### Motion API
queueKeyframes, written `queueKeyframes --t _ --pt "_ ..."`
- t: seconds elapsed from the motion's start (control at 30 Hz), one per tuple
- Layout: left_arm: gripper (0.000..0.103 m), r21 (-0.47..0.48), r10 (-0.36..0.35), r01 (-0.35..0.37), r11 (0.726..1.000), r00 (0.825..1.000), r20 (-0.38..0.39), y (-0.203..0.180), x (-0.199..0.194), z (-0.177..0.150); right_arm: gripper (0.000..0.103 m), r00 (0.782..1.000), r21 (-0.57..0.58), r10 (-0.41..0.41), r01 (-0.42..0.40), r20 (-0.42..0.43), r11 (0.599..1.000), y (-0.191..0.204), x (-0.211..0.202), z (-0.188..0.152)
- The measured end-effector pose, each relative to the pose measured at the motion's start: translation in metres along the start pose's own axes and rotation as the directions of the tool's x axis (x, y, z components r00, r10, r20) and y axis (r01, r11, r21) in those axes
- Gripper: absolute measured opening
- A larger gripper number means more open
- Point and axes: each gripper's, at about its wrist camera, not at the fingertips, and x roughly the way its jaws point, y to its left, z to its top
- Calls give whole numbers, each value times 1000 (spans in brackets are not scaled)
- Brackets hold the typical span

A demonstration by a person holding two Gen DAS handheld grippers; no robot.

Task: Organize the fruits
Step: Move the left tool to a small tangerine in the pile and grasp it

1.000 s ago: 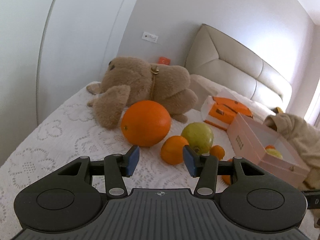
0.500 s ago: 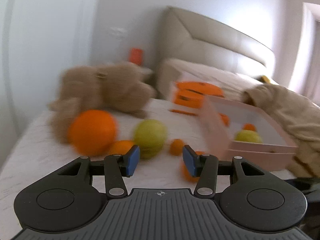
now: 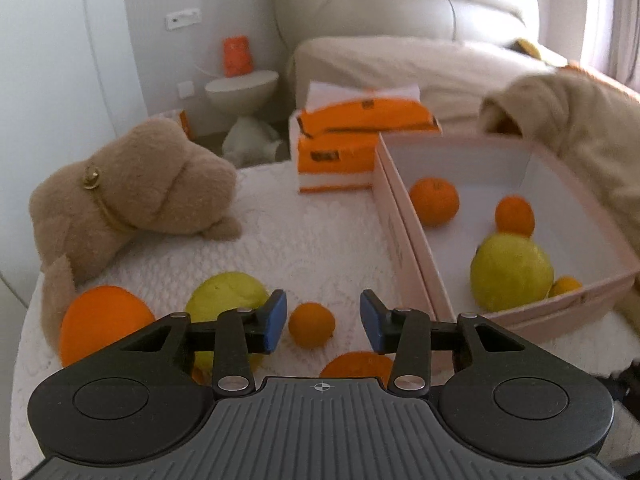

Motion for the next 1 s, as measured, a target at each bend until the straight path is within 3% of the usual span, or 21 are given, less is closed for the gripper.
queueKeyframes --t 0.33,0.53,0.77,1.0 --pt "41 -38 9 -11 999 999 -41 10 22 -3 77 1000 0 -2 2 0 1000 0 1 0" --pt "41 -125 -81 77 989 996 -28 22 23 5 78 1000 -1 -3 3 0 1000 1 1 -1" --pt "38 37 14 -12 999 999 -49 4 29 8 78 1000 -2 -4 4 0 1000 2 0 -1" --pt "39 219 77 -64 974 996 -50 -11 36 4 78 1000 -4 -7 7 0 1000 3 0 -1"
